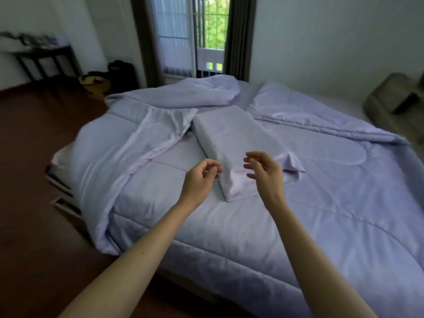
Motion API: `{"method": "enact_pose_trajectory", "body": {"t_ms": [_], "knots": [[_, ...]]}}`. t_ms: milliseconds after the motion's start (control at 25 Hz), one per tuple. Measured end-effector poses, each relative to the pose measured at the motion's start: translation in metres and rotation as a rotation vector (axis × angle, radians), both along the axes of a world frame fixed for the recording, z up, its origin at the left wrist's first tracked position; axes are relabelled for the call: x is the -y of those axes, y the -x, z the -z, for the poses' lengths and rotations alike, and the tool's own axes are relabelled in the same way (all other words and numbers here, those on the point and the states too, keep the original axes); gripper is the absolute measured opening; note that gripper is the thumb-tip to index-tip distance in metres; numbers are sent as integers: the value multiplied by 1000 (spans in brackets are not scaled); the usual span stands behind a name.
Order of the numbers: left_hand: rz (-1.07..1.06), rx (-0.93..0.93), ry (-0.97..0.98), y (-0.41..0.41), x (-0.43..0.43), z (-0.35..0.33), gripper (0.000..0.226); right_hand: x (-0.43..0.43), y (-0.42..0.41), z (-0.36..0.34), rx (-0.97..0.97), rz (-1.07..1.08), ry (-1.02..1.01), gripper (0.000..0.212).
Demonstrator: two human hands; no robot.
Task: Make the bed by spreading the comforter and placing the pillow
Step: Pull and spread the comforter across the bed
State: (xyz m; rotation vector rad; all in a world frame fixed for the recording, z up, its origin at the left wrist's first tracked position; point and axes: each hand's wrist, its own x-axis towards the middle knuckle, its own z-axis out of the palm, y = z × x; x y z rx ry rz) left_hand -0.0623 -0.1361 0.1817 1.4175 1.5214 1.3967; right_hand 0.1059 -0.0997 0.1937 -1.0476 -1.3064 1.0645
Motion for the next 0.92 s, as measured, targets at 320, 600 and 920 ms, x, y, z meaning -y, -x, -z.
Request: {"method": "enact_pose_trajectory", "body": {"t_ms": [320,600,920], "knots": [[-192,54,-118,192,37,-32,21,4,190,-32,-39,-207,-139,24],[-282,79,-125,283,15,-35,17,-28,290,-32,-28,-293,-115,26],[-228,35,-82,345,-98,-46,22,-144,371,-37,-13,-259,-111,19]]}}
